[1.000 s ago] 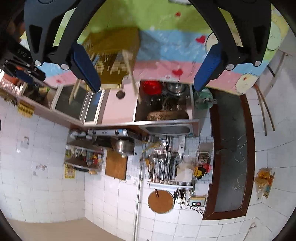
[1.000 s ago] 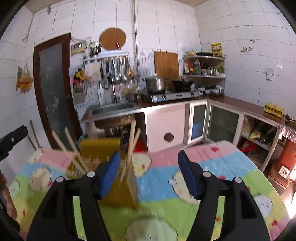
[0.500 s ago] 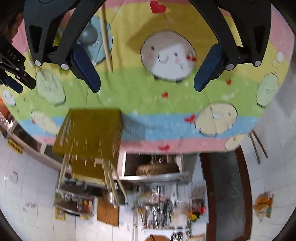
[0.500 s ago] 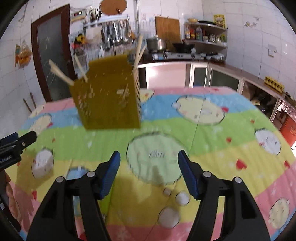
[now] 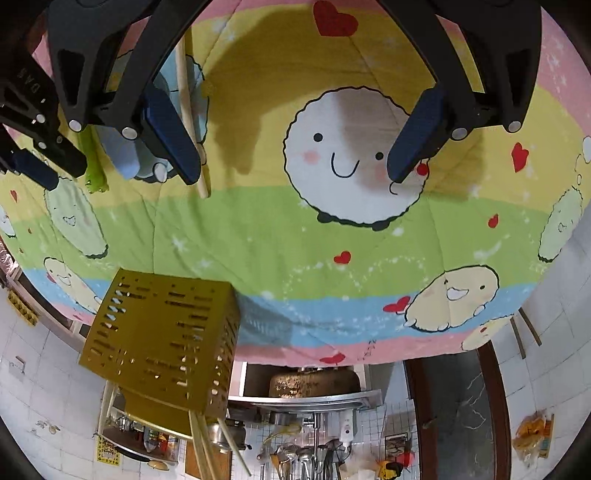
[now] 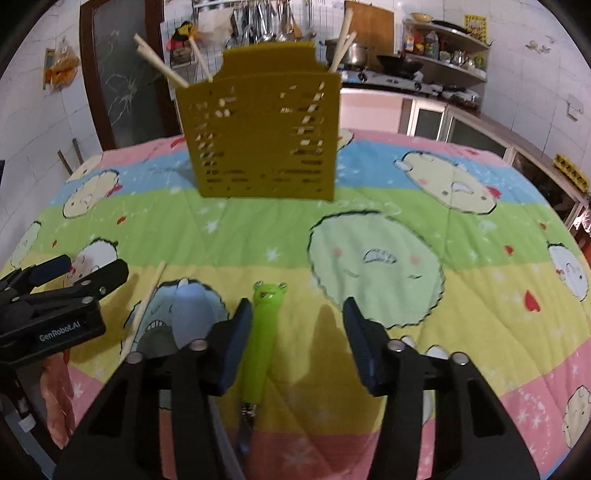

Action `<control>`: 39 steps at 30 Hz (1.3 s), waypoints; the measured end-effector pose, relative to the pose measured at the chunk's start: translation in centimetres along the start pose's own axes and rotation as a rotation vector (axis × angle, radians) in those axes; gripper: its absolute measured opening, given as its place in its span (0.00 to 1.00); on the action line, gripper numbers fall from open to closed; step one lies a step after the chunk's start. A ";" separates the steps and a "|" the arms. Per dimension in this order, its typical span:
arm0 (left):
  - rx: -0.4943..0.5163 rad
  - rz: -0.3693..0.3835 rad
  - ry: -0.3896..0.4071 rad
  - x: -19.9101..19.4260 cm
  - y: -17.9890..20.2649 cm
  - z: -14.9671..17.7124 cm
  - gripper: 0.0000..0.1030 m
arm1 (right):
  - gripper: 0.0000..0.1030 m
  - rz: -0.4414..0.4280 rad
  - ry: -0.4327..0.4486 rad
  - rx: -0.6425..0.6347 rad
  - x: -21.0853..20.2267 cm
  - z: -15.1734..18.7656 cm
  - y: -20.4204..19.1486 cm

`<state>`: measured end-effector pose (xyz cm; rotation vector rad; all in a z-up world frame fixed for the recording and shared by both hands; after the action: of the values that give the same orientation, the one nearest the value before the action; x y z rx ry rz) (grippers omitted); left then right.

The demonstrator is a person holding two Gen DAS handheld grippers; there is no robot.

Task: Organize utensils
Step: 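Bring both open tools back down to the utensils on the quilt, then grip the green frog-handled fork with the right tool while the left tool grips a chopstick, then lift and carry the fork and chopstick in both tools over the olive caddy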

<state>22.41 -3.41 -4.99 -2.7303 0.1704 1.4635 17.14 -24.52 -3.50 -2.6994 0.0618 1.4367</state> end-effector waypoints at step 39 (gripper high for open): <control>0.037 0.121 -0.172 2.1 4.8 -0.7 0.06 | 0.17 -0.010 -0.072 0.066 1.6 -0.3 4.7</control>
<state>23.56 -8.43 -6.30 -2.5903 0.3574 1.6979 17.94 -29.21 -4.86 -2.5898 0.0884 1.5003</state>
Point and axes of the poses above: each gripper's, at about its wrist camera, not at the fingertips, and x roughly the way its jaws point, y to its right, z to its underside, the point moved 1 cm from there along x, roughly the way its jaws point, and after that the axes turned 9 degrees about -y, right-handed, at the moved point
